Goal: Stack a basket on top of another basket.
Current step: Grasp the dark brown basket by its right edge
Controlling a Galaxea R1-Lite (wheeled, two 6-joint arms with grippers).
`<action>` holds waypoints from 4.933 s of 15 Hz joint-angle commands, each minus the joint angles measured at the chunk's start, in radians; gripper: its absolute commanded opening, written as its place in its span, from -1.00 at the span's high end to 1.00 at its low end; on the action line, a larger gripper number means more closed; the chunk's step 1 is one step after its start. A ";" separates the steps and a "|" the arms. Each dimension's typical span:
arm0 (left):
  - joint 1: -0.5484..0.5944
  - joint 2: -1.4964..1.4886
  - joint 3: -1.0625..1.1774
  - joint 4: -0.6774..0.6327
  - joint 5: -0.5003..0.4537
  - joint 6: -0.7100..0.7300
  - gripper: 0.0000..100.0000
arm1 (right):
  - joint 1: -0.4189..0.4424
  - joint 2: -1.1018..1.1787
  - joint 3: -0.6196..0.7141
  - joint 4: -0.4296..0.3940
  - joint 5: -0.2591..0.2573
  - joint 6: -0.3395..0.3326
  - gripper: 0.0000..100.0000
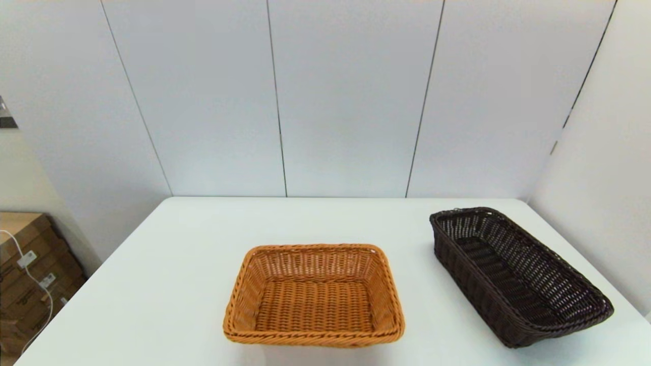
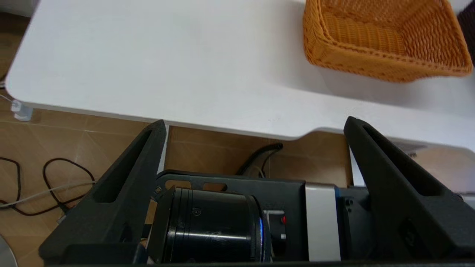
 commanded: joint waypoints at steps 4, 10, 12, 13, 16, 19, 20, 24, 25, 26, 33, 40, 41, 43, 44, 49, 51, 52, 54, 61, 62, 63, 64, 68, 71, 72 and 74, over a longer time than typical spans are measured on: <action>0.041 -0.080 0.059 -0.040 -0.012 0.060 -1.00 | 0.000 0.001 0.000 0.000 -0.001 0.000 -1.00; 0.031 -0.236 0.457 -0.528 0.006 0.192 -1.00 | 0.000 0.001 0.001 0.000 0.001 0.000 -1.00; 0.031 -0.271 0.484 -0.560 0.012 0.218 -1.00 | 0.000 0.001 0.000 0.000 -0.001 0.000 -1.00; 0.031 -0.271 0.515 -0.580 0.017 0.247 -1.00 | 0.000 0.001 0.000 0.000 0.001 0.000 -1.00; 0.031 -0.271 0.581 -0.674 0.061 0.324 -1.00 | 0.000 0.001 0.000 0.000 0.001 0.000 -1.00; 0.031 -0.271 0.598 -0.716 0.055 0.355 -1.00 | 0.000 0.001 0.001 0.000 0.001 0.000 -1.00; 0.031 -0.271 0.598 -0.716 0.055 0.356 -1.00 | 0.000 0.001 0.000 0.000 0.001 0.000 -1.00; 0.031 -0.271 0.598 -0.716 0.057 0.344 -1.00 | 0.000 0.001 0.000 0.000 -0.002 -0.006 -1.00; 0.031 -0.271 0.598 -0.716 0.057 0.333 -1.00 | 0.000 0.001 0.000 0.002 -0.004 -0.002 -1.00; 0.031 -0.271 0.598 -0.716 0.058 0.327 -1.00 | 0.000 0.001 0.000 0.003 -0.005 0.001 -1.00; 0.031 -0.271 0.598 -0.716 0.058 0.304 -1.00 | -0.032 0.273 -0.442 0.283 -0.051 0.035 -1.00; 0.031 -0.271 0.596 -0.716 0.060 0.304 -1.00 | -0.284 0.983 -0.896 0.658 -0.047 0.236 -1.00; 0.031 -0.271 0.598 -0.716 0.060 0.304 -1.00 | -0.278 1.078 -0.904 0.664 -0.047 0.294 -1.00; 0.031 -0.271 0.596 -0.716 0.060 0.304 -1.00 | -0.253 1.218 -0.900 0.664 -0.047 0.415 -1.00; 0.031 -0.271 0.596 -0.716 0.060 0.304 -1.00 | -0.232 1.284 -0.894 0.661 -0.047 0.478 -1.00; 0.031 -0.271 0.596 -0.716 0.060 0.304 -1.00 | -0.222 1.483 -0.865 0.580 -0.058 0.692 -1.00; 0.031 -0.271 0.596 -0.716 0.060 0.304 -1.00 | -0.219 1.532 -0.851 0.520 -0.058 0.748 -1.00; 0.031 -0.271 0.596 -0.716 0.060 0.304 -1.00 | -0.221 1.577 -0.851 0.500 -0.058 0.777 -1.00; 0.031 -0.271 0.596 -0.716 0.060 0.304 -1.00 | -0.221 1.629 -0.845 0.496 -0.056 0.802 -1.00; 0.031 -0.271 0.596 -0.716 0.060 0.304 -1.00 | -0.222 1.860 -0.796 0.292 -0.010 0.899 -1.00; 0.031 -0.271 0.596 -0.716 0.060 0.304 -1.00 | -0.222 1.871 -0.798 0.287 0.010 0.899 -1.00; 0.031 -0.271 0.596 -0.716 0.060 0.304 -1.00 | -0.224 1.885 -0.802 0.286 0.047 0.899 -1.00; 0.031 -0.271 0.596 -0.716 0.060 0.304 -1.00 | -0.232 1.897 -0.805 0.286 0.064 0.899 -1.00; 0.031 -0.271 0.596 -0.716 0.060 0.304 -1.00 | -0.265 1.913 -0.813 0.283 0.091 0.899 -1.00; 0.031 -0.271 0.596 -0.716 0.060 0.306 -1.00 | -0.276 1.896 -0.815 0.281 0.128 0.897 1.00; 0.031 -0.271 0.598 -0.716 0.060 0.306 -1.00 | -0.284 1.871 -0.815 0.281 0.166 0.894 1.00; 0.031 -0.271 0.596 -0.716 0.060 0.306 -1.00 | -0.294 1.842 -0.813 0.281 0.214 0.893 1.00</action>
